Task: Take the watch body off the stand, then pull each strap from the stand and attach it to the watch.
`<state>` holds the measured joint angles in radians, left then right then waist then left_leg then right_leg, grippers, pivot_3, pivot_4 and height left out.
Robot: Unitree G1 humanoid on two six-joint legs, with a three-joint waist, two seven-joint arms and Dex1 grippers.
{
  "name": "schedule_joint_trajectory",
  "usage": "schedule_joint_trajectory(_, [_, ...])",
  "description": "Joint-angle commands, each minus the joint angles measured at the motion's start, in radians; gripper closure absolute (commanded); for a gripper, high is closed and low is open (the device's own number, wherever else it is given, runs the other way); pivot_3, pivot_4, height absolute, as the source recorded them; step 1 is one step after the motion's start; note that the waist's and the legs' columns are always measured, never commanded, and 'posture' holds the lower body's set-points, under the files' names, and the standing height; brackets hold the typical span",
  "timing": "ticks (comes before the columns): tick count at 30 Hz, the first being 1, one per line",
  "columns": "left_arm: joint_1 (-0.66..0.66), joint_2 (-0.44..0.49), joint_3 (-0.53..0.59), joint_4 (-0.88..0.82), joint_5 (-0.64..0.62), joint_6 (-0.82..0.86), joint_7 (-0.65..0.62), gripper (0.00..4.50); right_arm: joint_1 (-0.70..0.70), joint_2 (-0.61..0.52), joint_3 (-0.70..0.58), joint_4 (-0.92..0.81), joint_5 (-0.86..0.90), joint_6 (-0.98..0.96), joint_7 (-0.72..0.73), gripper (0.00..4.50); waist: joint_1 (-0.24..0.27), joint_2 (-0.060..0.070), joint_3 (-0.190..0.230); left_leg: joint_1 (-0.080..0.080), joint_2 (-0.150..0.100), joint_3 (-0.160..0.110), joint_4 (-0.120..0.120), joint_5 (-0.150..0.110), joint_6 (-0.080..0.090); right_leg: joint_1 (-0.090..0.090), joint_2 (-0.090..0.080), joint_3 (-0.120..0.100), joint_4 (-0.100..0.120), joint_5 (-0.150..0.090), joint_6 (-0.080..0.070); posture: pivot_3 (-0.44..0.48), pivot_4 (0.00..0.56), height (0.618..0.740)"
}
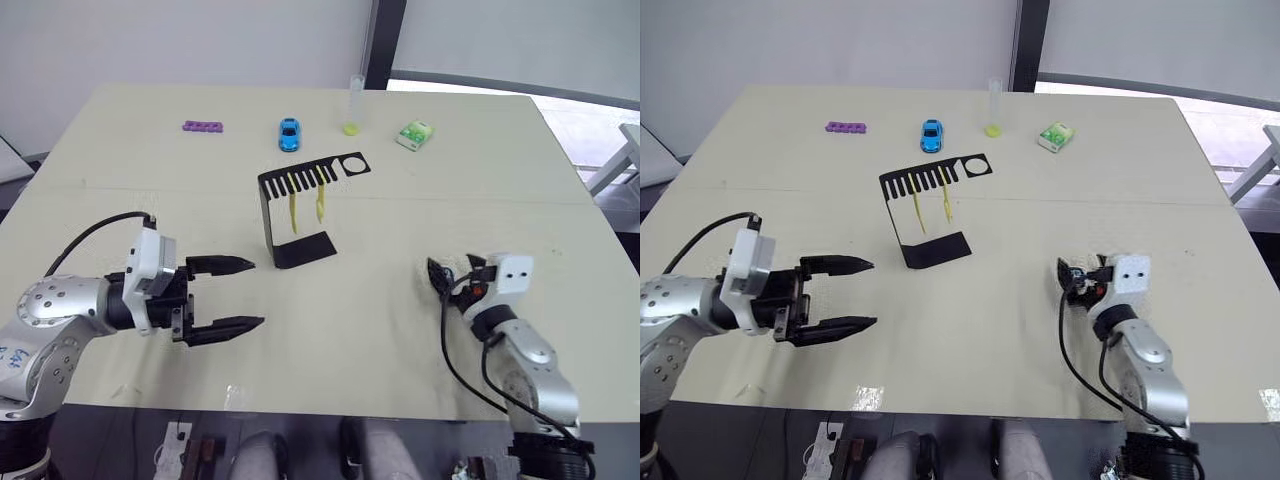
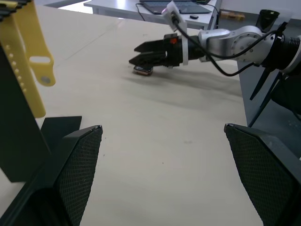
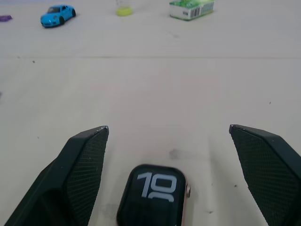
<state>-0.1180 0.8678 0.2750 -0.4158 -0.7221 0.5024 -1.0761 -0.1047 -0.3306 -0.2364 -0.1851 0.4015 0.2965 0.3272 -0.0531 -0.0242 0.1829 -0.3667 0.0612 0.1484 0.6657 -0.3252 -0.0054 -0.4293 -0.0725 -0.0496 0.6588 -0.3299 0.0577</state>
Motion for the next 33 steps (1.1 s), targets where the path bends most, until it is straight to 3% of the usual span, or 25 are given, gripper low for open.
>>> schedule_joint_trajectory(1, [0.051,0.008,0.088,0.0,0.023,-0.049,0.004,0.0,0.003,-0.105,-0.085,-0.102,0.124,0.047,0.129,0.02,0.0,0.0,0.0,0.0,0.0,0.0,0.0,0.0,0.0,0.0,0.0,0.0,0.0,0.0,0.0,0.0,0.15,0.74])
schedule_joint_trajectory(8, [0.185,-0.038,0.231,0.112,0.127,-0.186,0.056,0.0,0.101,-0.398,-0.258,-0.026,0.162,-0.036,0.441,0.02,0.011,0.0,0.0,0.001,0.0,0.0,0.0,-0.001,0.001,0.001,0.0,-0.001,-0.001,0.0,0.0,0.0,0.15,0.74])
schedule_joint_trajectory(12, [0.24,-0.068,0.345,0.274,0.229,-0.345,0.115,0.0,0.237,-0.549,-0.337,0.194,0.057,-0.24,0.671,0.02,0.023,0.0,0.0,0.001,0.0,0.0,-0.001,-0.001,0.002,0.002,0.0,-0.002,-0.003,0.0,0.0,0.0,0.15,0.74])
schedule_joint_trajectory(14, [0.275,-0.081,0.387,0.34,0.253,-0.395,0.126,0.0,0.258,-0.593,-0.365,0.34,0.006,-0.363,0.708,0.02,0.025,-0.001,0.0,0.002,-0.001,0.002,-0.001,-0.002,0.004,0.003,-0.001,-0.002,-0.004,0.0,0.0,0.0,0.15,0.74])
schedule_joint_trajectory(20, [0.367,-0.114,0.436,0.339,0.292,-0.471,0.173,0.0,0.197,-0.618,-0.383,0.609,-0.022,-0.554,0.751,0.02,0.018,-0.002,0.001,0.015,0.0,0.005,-0.002,-0.007,0.005,0.014,-0.002,-0.001,-0.007,0.0,0.001,0.0,0.15,0.74])
schedule_joint_trajectory(26, [0.394,-0.151,0.433,0.234,0.265,-0.454,0.224,0.0,0.141,-0.579,-0.327,0.708,-0.014,-0.642,0.81,0.02,0.018,-0.002,0.001,0.016,0.001,0.005,-0.002,-0.008,0.003,0.016,-0.002,-0.001,-0.007,0.0,0.0,0.0,0.15,0.74])
schedule_joint_trajectory(30, [0.319,-0.207,0.348,0.071,0.176,-0.299,0.353,0.0,0.047,-0.527,-0.243,0.696,0.01,-0.603,0.847,0.02,0.021,-0.002,0.001,0.018,0.001,0.004,-0.002,-0.008,0.003,0.018,-0.002,-0.001,-0.007,0.0,0.0,0.0,0.15,0.74])
schedule_joint_trajectory(33, [0.283,-0.225,0.26,-0.056,0.178,-0.128,0.489,0.0,-0.016,-0.489,-0.192,0.662,-0.002,-0.582,0.821,0.02,0.02,-0.001,0.001,0.019,0.001,0.005,-0.002,-0.008,0.003,0.018,-0.002,-0.001,-0.006,0.0,0.001,0.0,0.15,0.74])
